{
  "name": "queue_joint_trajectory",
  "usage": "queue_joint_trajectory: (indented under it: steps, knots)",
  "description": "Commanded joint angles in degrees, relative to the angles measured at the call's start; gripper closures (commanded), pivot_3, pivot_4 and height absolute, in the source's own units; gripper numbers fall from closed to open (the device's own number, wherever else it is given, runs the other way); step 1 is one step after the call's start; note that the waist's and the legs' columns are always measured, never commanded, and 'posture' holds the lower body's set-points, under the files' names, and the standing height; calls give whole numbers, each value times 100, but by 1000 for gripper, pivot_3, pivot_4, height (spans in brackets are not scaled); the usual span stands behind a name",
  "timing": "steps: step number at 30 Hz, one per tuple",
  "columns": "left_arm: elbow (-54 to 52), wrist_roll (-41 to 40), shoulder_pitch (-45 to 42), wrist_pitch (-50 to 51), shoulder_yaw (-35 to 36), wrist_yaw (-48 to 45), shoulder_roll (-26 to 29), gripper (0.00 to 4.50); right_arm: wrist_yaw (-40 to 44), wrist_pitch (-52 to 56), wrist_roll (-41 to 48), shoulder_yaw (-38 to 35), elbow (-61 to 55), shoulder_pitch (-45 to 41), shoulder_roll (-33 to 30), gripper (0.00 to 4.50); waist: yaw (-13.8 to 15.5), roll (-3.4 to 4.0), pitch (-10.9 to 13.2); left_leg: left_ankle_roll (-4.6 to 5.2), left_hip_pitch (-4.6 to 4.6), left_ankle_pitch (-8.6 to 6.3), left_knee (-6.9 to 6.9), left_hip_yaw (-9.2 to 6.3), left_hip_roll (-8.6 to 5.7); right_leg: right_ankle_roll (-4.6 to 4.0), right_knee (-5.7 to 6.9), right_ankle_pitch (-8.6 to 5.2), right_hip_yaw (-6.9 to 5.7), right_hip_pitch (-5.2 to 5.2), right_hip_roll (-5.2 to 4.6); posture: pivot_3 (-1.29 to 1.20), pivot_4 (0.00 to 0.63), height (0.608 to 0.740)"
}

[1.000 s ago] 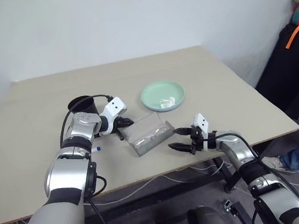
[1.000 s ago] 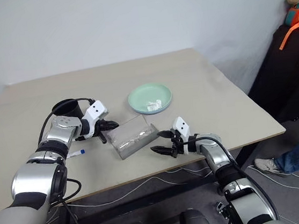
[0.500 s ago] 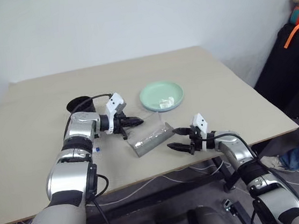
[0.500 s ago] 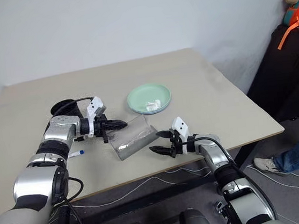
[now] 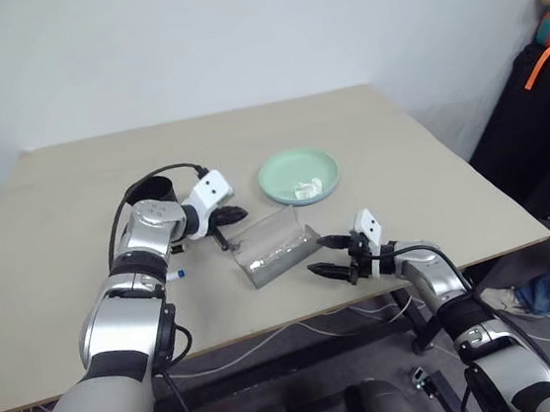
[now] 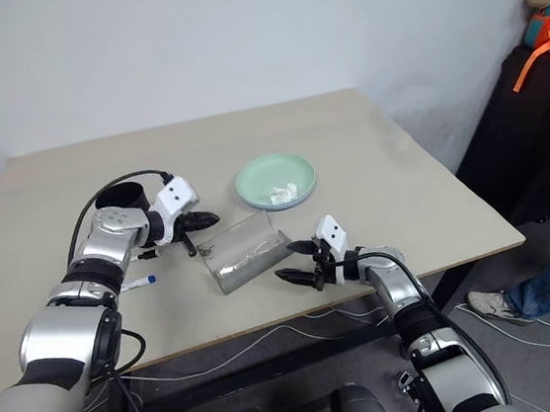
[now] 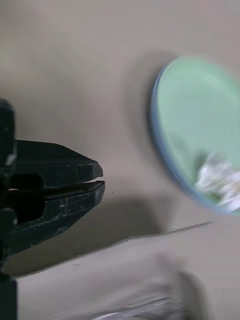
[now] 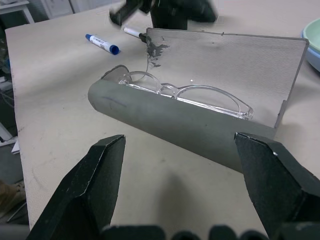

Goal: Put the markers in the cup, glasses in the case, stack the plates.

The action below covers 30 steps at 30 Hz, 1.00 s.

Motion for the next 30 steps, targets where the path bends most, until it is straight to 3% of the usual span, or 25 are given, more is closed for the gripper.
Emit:
queue_joint_trajectory:
  steps: [1,7,14,23,30]
  knots:
    - [-90,-37,29,-134,-105,-614,-19,4489,-20,-104,48,-93,-91,-155,-3,711,0,0,0,0,0,0,0,0,0,0,0,0,0,-1,0,0,0,740]
    - [-463,-841,43,583,360,-1847,-204,4489,-7,-55,96,-122,-172,-99,-31,711,-1,0,0,0,-2,0,1,-2,0,-1,-1,-1,-1,-1,0,0,0,740]
    - [-1458,-1154,512,1218,256,-2542,-227,4489,-59,-20,154,-212,-188,-118,-26,711,-10,1,0,1,0,0,1,-2,0,-1,-1,-1,2,0,0,0,0,740]
    - [-2522,-832,1288,1220,-357,-2524,-53,4489,-71,-41,145,-288,-127,-201,-55,711,-1,2,-2,1,7,1,3,-3,1,-2,2,-1,3,5,0,0,0,740]
    - [-2642,-1356,1086,1526,50,-2215,-118,4489,-72,-39,152,-313,-172,-200,-69,711,0,3,-2,2,8,1,5,-4,1,-12,3,-7,3,8,0,0,0,740]
